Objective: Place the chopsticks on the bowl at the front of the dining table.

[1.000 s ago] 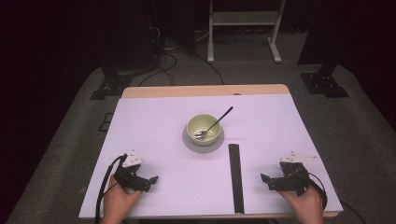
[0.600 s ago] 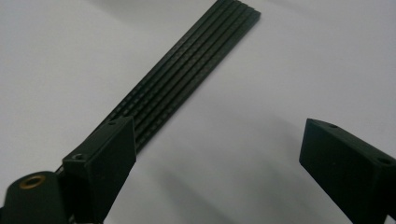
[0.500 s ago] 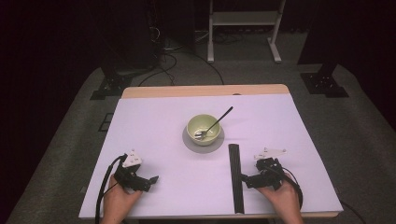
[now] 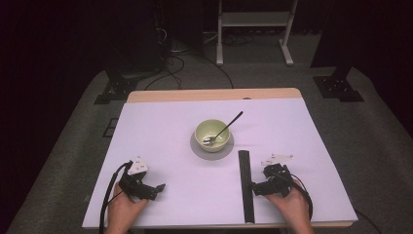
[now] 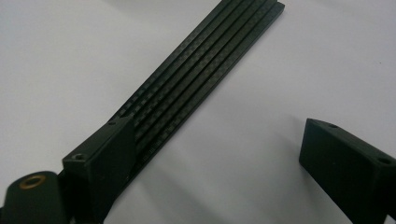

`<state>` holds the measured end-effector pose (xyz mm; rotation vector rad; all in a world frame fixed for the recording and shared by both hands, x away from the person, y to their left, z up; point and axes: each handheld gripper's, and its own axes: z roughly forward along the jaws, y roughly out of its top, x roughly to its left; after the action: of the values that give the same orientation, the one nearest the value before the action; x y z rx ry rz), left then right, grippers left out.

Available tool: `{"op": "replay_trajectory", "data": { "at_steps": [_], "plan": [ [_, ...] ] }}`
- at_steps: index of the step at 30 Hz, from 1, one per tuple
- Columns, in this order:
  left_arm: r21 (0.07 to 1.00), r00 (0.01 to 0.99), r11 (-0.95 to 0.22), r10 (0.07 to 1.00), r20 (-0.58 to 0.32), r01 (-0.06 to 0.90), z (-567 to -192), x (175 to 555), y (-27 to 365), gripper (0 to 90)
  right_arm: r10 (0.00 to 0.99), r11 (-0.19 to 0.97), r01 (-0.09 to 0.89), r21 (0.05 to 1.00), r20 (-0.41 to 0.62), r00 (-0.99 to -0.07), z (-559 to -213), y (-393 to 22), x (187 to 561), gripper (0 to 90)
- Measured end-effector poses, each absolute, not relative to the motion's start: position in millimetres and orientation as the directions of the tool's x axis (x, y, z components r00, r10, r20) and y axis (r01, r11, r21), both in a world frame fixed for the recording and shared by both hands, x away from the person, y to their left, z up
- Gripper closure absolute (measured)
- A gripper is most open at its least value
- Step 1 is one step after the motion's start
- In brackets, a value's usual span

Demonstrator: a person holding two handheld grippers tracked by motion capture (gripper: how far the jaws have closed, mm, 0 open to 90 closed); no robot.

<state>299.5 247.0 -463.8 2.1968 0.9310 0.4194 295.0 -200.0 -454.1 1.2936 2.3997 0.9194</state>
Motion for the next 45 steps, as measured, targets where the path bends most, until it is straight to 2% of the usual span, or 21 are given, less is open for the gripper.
{"op": "replay_trajectory", "data": {
  "at_steps": [18, 45],
  "plan": [
    [0.714, 0.689, -0.494, 0.725, 0.022, 0.496, -463.8, 299.5, 247.1, 0.0, 0.823, 0.417, 0.649, 0.636, 0.038, -0.567, -454.4, -204.9, 291.9, 10.0],
    [0.714, 0.689, -0.494, 0.725, 0.023, 0.496, -463.8, 299.4, 247.0, 0.0, 0.852, 0.410, 0.681, 0.606, 0.012, -0.523, -451.6, -256.6, 287.9, 12.2]
  ]
}}
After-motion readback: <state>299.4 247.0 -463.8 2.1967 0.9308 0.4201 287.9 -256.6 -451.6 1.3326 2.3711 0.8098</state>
